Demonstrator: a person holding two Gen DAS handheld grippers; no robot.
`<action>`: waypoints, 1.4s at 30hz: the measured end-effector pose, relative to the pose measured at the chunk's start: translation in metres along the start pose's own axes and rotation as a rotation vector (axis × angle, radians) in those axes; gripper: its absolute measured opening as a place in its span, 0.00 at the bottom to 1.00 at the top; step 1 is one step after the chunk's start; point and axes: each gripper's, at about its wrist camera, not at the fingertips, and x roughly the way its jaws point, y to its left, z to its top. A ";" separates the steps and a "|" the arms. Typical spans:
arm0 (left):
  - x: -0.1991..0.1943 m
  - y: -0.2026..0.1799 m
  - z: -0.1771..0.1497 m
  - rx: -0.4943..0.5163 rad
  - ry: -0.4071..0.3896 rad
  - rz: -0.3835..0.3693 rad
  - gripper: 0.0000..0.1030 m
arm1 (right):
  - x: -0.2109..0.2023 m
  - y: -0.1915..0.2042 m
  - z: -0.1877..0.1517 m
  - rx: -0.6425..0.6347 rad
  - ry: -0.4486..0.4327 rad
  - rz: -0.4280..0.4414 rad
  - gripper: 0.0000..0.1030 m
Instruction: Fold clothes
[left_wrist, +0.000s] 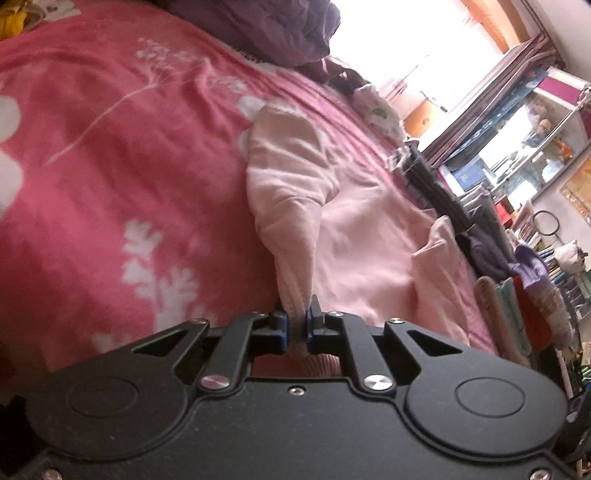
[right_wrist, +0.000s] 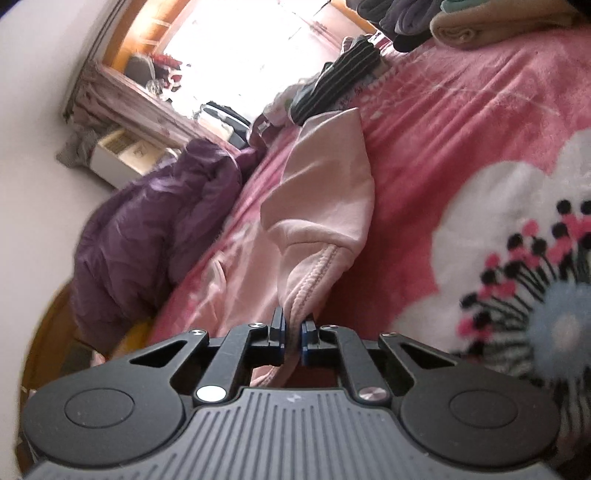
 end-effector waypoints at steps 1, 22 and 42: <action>0.001 0.002 -0.002 0.003 0.005 0.007 0.07 | 0.000 0.001 -0.002 -0.014 0.009 -0.017 0.09; -0.021 0.017 0.021 0.091 0.058 0.050 0.47 | -0.025 0.072 -0.033 -0.624 -0.126 -0.243 0.35; 0.051 0.003 0.143 0.187 -0.106 0.023 0.61 | 0.029 0.071 -0.043 -0.653 0.037 -0.110 0.35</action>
